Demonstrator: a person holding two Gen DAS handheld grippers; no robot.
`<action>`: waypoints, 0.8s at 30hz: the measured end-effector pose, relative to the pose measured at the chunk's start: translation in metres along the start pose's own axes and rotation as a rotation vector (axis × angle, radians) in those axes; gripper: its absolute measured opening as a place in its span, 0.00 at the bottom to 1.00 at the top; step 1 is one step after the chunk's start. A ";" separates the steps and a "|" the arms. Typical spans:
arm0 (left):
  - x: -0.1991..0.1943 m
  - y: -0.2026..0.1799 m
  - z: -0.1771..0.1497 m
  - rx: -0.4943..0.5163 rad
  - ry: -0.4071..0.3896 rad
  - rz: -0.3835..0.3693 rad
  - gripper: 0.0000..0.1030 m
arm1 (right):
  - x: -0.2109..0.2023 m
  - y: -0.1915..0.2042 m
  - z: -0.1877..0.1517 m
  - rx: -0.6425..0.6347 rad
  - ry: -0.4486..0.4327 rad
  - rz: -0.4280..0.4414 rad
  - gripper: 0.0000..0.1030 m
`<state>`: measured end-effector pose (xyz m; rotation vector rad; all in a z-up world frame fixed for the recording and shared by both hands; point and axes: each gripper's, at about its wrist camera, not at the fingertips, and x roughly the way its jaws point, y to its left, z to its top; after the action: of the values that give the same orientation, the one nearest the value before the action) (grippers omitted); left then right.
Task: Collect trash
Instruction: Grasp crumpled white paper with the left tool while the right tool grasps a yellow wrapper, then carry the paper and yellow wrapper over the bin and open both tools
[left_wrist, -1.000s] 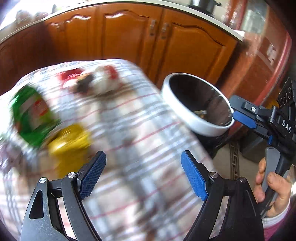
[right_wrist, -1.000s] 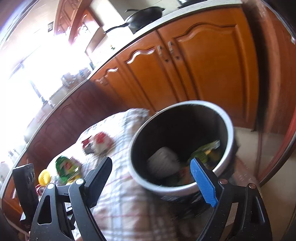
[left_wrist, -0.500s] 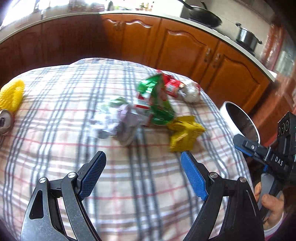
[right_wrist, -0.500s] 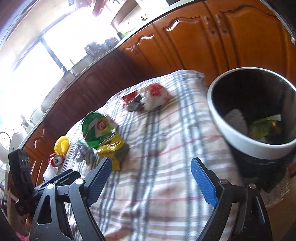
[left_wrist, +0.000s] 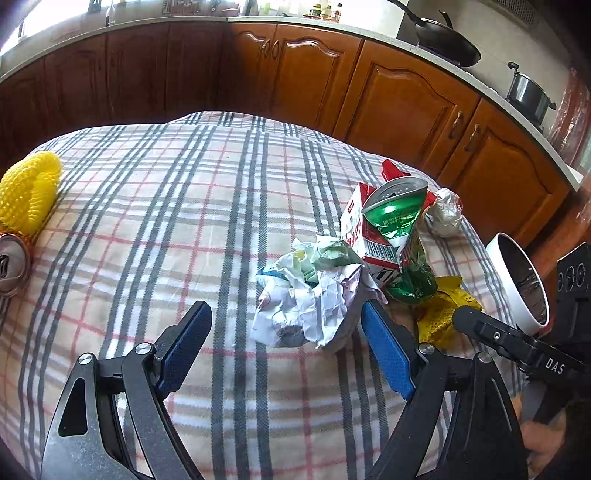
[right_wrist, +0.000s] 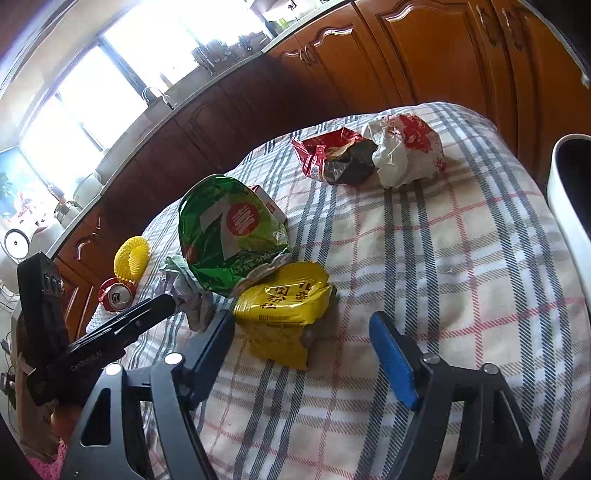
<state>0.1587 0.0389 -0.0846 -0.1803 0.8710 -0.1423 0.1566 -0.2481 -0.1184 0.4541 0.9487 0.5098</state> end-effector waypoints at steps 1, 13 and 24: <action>0.005 -0.003 0.002 0.002 0.004 -0.010 0.76 | 0.002 0.000 0.001 0.005 -0.001 0.014 0.63; -0.003 -0.061 -0.004 0.092 0.022 -0.145 0.23 | -0.038 -0.019 -0.004 0.023 -0.066 0.004 0.28; -0.001 -0.136 -0.016 0.211 0.052 -0.247 0.23 | -0.093 -0.063 -0.011 0.091 -0.153 -0.072 0.15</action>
<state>0.1391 -0.0947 -0.0646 -0.0860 0.8772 -0.4699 0.1152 -0.3517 -0.1003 0.5315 0.8402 0.3623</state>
